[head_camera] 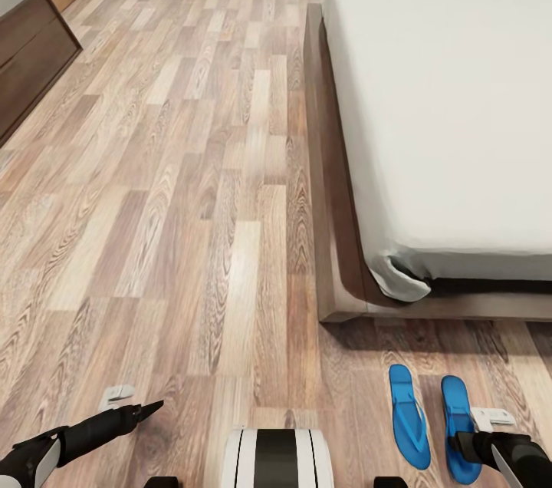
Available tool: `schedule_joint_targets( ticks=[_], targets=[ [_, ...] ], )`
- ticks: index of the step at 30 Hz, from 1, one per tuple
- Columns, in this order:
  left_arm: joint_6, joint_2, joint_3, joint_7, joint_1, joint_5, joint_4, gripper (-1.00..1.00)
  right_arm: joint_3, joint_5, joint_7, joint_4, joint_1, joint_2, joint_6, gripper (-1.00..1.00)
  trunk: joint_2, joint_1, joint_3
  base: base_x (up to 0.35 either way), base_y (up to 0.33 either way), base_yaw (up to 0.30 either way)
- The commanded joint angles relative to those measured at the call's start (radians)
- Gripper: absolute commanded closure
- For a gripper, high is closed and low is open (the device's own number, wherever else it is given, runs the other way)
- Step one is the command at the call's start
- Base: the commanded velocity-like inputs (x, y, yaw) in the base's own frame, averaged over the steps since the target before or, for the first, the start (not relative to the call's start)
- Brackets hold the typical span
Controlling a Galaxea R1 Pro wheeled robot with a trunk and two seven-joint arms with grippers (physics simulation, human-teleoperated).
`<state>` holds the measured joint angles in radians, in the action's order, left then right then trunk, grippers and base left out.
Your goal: In the bedroom, move the book from the bed onto either nightstand, and place the two sandals side by side next to the bed.
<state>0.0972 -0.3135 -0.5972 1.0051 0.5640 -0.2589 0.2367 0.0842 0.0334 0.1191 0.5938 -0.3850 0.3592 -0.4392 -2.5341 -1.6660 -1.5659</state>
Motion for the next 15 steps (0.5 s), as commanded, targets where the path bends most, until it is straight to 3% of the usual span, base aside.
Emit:
schedule_joint_targets(
  ticks=[1, 11, 15],
  targets=[
    [0.010, 0.001, -0.008, 0.006, 0.001, -0.006, 0.001, -1.00, 0.003, 0.003, 0.004, 0.002, 0.000, 0.000, -0.006, 1.00, 0.000, 0.000, -0.001, 0.231, 0.000, 0.000],
    [0.012, 0.001, -0.007, 0.006, 0.001, -0.006, 0.001, -1.00, 0.003, 0.002, 0.004, 0.002, 0.000, 0.000, -0.006, 1.00, 0.000, 0.000, -0.001, 0.053, 0.000, 0.000],
    [0.013, 0.001, -0.006, 0.005, 0.001, -0.006, 0.002, -1.00, 0.003, 0.003, 0.004, 0.003, 0.000, 0.000, -0.006, 1.00, -0.001, -0.002, -0.016, 0.000, 0.000, 0.000]
  ],
)
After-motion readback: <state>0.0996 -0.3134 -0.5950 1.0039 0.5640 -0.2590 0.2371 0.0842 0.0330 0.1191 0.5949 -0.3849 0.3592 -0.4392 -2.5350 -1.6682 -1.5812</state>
